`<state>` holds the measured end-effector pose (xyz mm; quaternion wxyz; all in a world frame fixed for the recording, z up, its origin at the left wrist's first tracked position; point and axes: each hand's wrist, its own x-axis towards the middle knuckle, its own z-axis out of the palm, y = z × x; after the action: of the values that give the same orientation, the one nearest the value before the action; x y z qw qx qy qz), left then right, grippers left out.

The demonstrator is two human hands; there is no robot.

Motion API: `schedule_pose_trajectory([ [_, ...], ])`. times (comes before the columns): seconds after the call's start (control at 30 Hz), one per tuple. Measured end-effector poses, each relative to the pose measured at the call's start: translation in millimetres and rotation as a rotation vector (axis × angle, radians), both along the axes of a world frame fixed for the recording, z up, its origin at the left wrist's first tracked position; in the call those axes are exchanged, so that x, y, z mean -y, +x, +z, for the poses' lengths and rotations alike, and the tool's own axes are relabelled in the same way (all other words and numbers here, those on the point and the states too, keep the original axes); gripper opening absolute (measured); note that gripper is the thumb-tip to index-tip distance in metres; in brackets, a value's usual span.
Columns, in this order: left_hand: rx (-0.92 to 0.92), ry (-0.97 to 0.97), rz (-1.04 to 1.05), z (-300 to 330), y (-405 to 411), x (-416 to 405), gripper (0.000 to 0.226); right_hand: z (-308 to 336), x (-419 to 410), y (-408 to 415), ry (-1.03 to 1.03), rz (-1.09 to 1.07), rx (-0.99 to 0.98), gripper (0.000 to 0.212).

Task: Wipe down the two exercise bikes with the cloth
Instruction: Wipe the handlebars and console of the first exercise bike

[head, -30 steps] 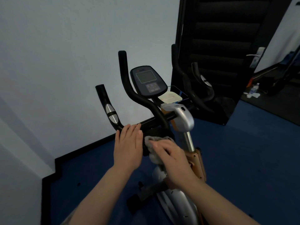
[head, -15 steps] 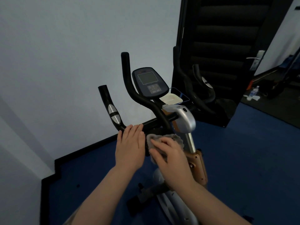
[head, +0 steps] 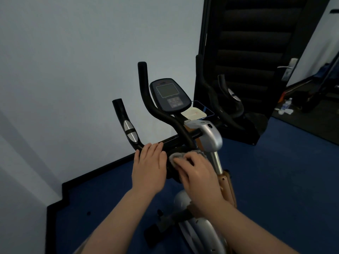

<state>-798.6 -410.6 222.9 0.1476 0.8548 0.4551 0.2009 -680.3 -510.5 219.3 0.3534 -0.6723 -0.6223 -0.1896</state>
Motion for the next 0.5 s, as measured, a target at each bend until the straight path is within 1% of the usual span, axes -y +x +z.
schedule_pose_trajectory([
  [0.07,-0.010,-0.012,-0.007,2.2,-0.3,-2.7,0.049,7.9,-8.7,12.8,0.013,0.018,0.069,0.020],
  [0.13,-0.007,-0.027,-0.004,3.6,0.5,-4.8,0.049,15.8,-17.7,22.5,0.039,-0.019,0.099,0.019],
  [0.23,-0.022,-0.062,-0.006,4.5,3.3,-7.3,0.051,9.2,-17.7,20.5,0.052,-0.089,0.051,0.023],
  [0.33,-0.010,-0.127,0.032,7.4,8.5,-10.0,0.051,-15.0,1.7,1.1,0.020,-0.133,0.012,0.030],
  [0.4,0.000,-0.153,0.060,10.9,15.8,-9.6,0.049,-21.7,8.7,-3.6,0.007,-0.123,-0.002,0.033],
  [0.5,-0.045,-0.115,0.051,14.0,31.8,-7.1,0.047,-4.6,-3.5,6.6,0.001,-0.074,0.008,0.041],
])
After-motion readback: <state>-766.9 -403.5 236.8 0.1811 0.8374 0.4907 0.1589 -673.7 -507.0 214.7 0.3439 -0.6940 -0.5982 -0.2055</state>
